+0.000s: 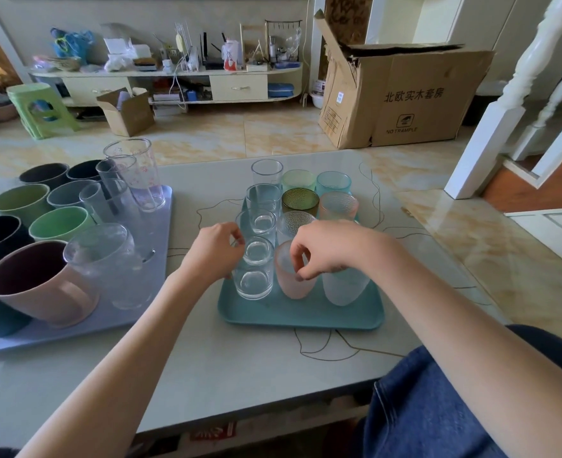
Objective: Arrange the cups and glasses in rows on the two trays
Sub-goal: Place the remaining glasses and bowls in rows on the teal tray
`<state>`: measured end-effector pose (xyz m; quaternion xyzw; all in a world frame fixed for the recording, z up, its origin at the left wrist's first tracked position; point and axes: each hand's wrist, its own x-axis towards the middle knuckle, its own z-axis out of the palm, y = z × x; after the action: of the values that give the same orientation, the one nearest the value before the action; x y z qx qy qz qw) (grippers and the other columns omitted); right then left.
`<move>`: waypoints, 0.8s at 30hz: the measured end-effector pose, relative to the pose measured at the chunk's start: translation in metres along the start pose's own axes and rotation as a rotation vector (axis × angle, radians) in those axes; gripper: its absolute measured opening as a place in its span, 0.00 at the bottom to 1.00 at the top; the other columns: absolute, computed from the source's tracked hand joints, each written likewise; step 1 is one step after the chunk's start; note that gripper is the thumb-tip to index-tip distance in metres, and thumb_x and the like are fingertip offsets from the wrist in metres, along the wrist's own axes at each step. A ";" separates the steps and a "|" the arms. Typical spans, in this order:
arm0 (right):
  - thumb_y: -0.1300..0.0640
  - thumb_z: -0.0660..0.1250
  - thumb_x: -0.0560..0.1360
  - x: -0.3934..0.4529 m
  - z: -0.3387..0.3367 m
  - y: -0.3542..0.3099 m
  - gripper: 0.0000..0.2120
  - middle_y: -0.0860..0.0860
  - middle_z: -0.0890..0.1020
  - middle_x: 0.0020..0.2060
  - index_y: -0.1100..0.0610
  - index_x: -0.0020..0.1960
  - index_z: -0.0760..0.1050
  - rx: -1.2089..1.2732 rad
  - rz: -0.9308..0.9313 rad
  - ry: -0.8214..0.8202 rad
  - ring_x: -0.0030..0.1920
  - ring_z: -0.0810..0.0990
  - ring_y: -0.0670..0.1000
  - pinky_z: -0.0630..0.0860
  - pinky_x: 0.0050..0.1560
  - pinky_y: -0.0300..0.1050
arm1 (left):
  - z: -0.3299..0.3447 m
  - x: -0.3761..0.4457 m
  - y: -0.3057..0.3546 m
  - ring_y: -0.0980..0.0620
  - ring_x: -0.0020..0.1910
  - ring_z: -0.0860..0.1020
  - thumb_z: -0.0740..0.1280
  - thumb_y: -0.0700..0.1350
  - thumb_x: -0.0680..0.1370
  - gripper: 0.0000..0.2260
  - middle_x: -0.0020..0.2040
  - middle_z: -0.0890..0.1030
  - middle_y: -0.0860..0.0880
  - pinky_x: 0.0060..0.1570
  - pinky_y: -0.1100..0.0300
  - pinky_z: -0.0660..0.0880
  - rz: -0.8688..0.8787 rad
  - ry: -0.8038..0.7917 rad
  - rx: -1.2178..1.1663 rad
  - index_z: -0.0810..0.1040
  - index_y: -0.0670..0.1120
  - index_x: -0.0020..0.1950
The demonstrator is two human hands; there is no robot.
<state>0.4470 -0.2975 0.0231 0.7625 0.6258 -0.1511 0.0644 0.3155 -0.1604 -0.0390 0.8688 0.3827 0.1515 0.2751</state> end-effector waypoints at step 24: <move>0.58 0.58 0.78 -0.017 -0.005 0.092 0.08 0.53 0.78 0.33 0.57 0.48 0.76 0.402 0.491 0.272 0.26 0.72 0.50 0.66 0.27 0.37 | 0.000 -0.012 -0.043 0.44 0.21 0.76 0.51 0.42 0.78 0.10 0.36 0.74 0.41 0.36 0.43 0.81 -0.284 0.110 -0.334 0.71 0.42 0.50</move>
<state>0.5346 -0.3307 0.0250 0.9010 0.3841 -0.1482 -0.1368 0.2829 -0.1454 -0.0651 0.7392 0.4851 0.2197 0.4122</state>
